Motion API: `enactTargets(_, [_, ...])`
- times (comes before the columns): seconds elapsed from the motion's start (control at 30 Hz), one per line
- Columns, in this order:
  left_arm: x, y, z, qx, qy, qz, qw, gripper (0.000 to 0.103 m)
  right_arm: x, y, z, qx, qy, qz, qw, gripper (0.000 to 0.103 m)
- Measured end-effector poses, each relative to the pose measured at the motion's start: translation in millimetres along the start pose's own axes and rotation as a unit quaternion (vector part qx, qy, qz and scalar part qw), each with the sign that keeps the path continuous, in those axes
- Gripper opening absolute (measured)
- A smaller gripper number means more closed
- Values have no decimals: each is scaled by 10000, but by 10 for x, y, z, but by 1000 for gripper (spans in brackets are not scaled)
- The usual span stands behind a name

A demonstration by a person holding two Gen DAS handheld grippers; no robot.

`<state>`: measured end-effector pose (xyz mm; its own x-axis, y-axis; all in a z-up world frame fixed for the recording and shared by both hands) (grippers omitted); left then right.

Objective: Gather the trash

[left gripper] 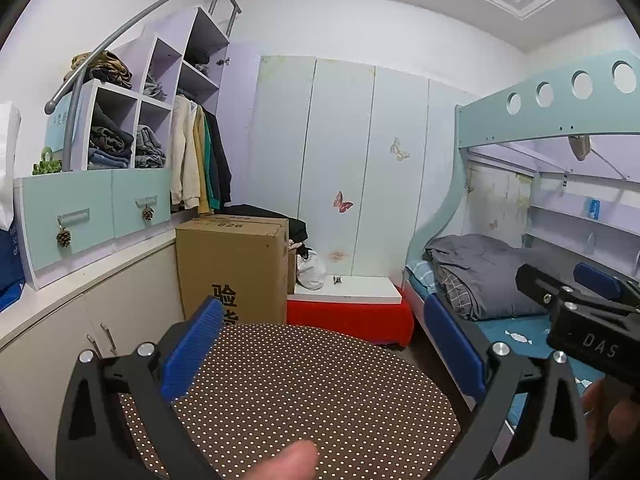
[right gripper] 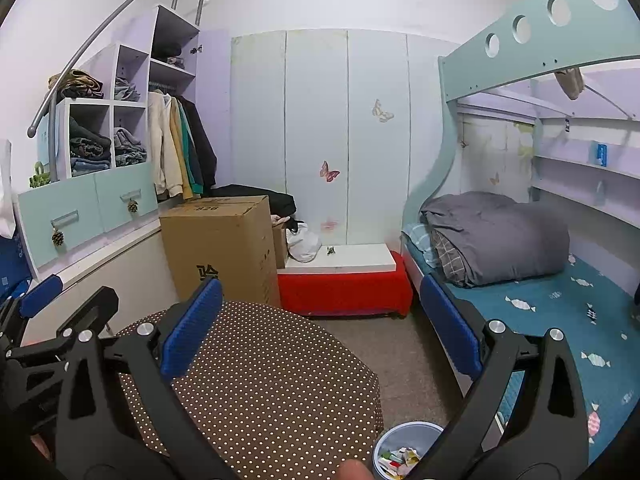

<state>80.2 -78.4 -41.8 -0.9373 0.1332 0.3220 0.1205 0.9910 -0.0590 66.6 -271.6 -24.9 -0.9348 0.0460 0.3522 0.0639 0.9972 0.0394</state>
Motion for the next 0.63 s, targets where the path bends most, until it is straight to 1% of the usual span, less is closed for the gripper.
enactTargets(0.23, [28, -22, -5, -87, -141, 36, 9999, 98, -12, 31, 15, 30, 20, -21, 10000, 97])
enactTargets(0.33, [43, -35, 1, -118, -198, -26, 9997, 98, -15, 38, 18, 32, 29, -14, 10000, 97])
enactTargets(0.5, [-5, -19, 1, -101, -99, -135, 9998, 98, -41, 73, 27, 28, 53, -19, 10000, 97])
enactTargets(0.63, [-31, -11, 1, -77, -39, -138, 9999, 98, -58, 85, 30, 35, 72, -29, 10000, 97])
Point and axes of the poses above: each gripper's, at about its wrist camera, not at the fingertips, and x roughly against the way its jaws point, y to its left, z to its underside, the point moved 4 cm from there along -x, roughly the way its jaws point, and after that the axes turned 7 degrees about y, right-handed, at the moved point
